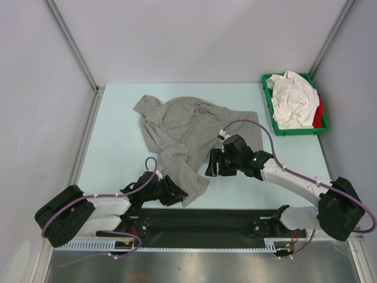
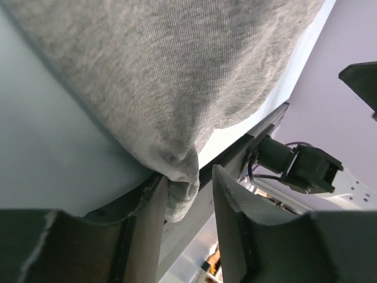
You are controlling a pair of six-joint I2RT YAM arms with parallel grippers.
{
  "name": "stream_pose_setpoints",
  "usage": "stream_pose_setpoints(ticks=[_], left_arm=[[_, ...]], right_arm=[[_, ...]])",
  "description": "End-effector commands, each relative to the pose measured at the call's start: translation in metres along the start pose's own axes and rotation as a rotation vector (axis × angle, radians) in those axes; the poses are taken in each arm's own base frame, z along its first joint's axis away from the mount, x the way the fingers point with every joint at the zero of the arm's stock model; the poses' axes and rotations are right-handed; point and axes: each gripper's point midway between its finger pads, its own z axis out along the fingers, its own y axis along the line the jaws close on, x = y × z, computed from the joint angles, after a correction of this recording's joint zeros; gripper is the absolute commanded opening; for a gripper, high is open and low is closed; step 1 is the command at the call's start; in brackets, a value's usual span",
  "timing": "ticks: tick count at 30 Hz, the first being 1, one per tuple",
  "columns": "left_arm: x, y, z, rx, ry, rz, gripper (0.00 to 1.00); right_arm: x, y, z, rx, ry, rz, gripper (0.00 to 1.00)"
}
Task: Fold and stack the t-shirts
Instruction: Flatten the tshirt out
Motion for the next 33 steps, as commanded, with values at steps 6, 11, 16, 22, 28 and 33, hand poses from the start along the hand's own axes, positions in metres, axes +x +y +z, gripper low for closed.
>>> stream_pose_setpoints(ticks=[6,11,16,22,28,33], left_arm=[[0.028,0.061,-0.009,-0.187,0.069,-0.111,0.46],[0.021,0.069,-0.021,-0.248,0.010,-0.107,0.47],[0.016,0.066,-0.029,-0.225,-0.035,-0.116,0.50],[0.018,0.072,-0.029,-0.244,-0.030,-0.134,0.54],[0.019,0.069,-0.026,-0.254,-0.018,-0.119,0.43],[0.021,0.072,-0.026,-0.263,-0.006,-0.107,0.40]], right_arm=[[-0.004,-0.001,-0.014,-0.019,-0.037,0.004,0.66],[0.002,-0.008,-0.016,-0.020,-0.041,0.012,0.67],[0.005,-0.007,-0.013,-0.046,-0.032,0.022,0.67],[0.001,0.010,-0.008,-0.113,-0.031,0.017,0.62],[0.014,0.068,0.007,-0.247,0.033,-0.074,0.47],[0.032,0.085,0.020,-0.273,0.066,-0.075,0.44]])
